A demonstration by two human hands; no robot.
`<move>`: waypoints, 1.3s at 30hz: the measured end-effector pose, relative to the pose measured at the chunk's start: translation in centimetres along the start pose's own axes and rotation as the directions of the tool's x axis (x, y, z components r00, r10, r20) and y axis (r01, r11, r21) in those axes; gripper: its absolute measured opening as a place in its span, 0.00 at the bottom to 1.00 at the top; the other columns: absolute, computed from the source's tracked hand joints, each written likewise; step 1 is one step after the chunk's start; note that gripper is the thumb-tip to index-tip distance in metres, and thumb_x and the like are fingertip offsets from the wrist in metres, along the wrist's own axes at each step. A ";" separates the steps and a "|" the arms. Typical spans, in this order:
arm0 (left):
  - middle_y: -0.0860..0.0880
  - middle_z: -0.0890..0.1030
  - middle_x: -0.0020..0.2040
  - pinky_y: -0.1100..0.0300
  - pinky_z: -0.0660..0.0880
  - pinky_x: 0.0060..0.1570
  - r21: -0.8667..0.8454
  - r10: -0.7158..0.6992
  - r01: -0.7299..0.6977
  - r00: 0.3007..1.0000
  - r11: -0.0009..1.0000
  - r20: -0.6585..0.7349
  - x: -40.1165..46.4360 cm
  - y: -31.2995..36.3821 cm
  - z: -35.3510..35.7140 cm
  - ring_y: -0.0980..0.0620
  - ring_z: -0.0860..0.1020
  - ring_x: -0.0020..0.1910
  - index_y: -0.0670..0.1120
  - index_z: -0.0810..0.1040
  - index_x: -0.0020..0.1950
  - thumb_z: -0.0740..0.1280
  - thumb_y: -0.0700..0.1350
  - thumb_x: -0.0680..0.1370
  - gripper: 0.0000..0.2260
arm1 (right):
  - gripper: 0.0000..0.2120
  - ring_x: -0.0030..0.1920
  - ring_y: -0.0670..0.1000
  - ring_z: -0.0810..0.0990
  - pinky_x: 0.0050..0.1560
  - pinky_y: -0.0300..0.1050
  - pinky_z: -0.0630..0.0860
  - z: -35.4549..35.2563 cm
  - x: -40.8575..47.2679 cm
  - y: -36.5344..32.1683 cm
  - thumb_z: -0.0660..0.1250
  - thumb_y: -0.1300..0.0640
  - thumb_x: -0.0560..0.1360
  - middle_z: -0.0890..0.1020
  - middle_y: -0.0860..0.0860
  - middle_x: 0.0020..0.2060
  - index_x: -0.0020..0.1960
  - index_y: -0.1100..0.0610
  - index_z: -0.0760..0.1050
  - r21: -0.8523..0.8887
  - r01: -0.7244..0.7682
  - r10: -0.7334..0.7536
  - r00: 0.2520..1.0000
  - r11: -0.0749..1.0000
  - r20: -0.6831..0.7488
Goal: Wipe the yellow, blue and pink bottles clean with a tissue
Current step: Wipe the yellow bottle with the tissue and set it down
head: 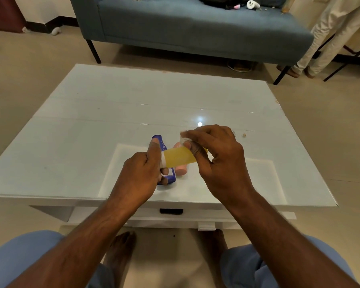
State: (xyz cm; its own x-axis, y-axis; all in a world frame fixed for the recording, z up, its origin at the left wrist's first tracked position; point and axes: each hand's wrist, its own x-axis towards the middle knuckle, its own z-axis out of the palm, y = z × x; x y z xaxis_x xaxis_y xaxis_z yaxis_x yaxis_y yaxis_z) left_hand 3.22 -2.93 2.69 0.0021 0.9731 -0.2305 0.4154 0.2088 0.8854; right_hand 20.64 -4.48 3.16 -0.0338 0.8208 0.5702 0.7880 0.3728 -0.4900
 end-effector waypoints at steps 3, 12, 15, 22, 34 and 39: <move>0.46 0.82 0.34 0.60 0.73 0.39 0.030 0.031 -0.030 0.998 0.999 -0.047 0.1 0.1 0.0 0.50 0.82 0.37 0.46 0.79 0.39 0.44 0.62 0.81 0.31 | 0.13 0.59 0.56 0.78 0.56 0.53 0.79 0.0 0.0 -0.3 0.68 0.52 0.80 0.84 0.54 0.55 0.61 0.56 0.84 -0.055 0.057 -0.059 0.998 0.997 -0.024; 0.46 0.81 0.32 0.53 0.78 0.47 -0.139 -0.129 0.125 0.991 0.982 -0.018 0.1 0.2 -0.3 0.47 0.84 0.37 0.44 0.78 0.43 0.46 0.65 0.81 0.31 | 0.11 0.59 0.55 0.74 0.53 0.53 0.75 -0.9 0.5 0.3 0.74 0.55 0.78 0.84 0.51 0.53 0.59 0.54 0.85 -0.164 0.038 -0.060 0.990 0.986 -0.130; 0.46 0.78 0.28 0.49 0.80 0.51 -0.285 -0.211 0.232 0.972 0.930 0.102 -0.2 0.6 0.0 0.47 0.82 0.32 0.42 0.78 0.44 0.49 0.63 0.82 0.29 | 0.12 0.59 0.55 0.75 0.55 0.46 0.75 -0.3 -0.2 -0.9 0.74 0.60 0.77 0.83 0.54 0.54 0.60 0.56 0.85 -0.125 0.113 -0.120 0.991 0.986 -0.054; 0.49 0.77 0.23 0.58 0.82 0.36 -0.425 -0.231 0.299 0.951 0.854 0.204 -0.9 1.5 0.2 0.48 0.75 0.31 0.41 0.75 0.47 0.53 0.59 0.82 0.24 | 0.10 0.57 0.55 0.74 0.51 0.55 0.75 -1.5 0.8 0.6 0.72 0.53 0.79 0.85 0.50 0.51 0.59 0.53 0.85 -0.175 0.046 -0.073 0.986 0.984 -0.153; 0.42 0.72 0.28 0.50 0.80 0.48 -0.420 -0.248 0.295 0.955 0.858 0.166 -0.2 0.8 0.4 0.48 0.80 0.27 0.43 0.76 0.31 0.52 0.63 0.81 0.30 | 0.07 0.56 0.54 0.75 0.54 0.48 0.76 -1.3 0.3 0.6 0.74 0.58 0.78 0.83 0.50 0.50 0.56 0.55 0.85 -0.096 0.042 -0.051 0.994 0.994 -0.097; 0.41 0.73 0.29 0.49 0.79 0.51 -0.466 -0.253 0.325 0.944 0.823 0.212 0.1 0.8 0.0 0.48 0.80 0.27 0.43 0.76 0.31 0.52 0.63 0.81 0.31 | 0.09 0.56 0.54 0.77 0.53 0.44 0.76 -0.3 -0.7 -1.3 0.74 0.62 0.77 0.83 0.52 0.53 0.56 0.56 0.83 -0.083 0.166 -0.160 0.984 0.983 0.073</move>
State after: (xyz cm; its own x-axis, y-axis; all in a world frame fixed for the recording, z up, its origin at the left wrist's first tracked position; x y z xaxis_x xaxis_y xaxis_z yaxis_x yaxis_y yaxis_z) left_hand 3.59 -2.68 3.38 0.0894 0.8451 -0.5270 -0.0819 0.5336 0.8418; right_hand 19.83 -5.68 3.55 -0.2045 0.7801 0.5913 0.8197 0.4667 -0.3322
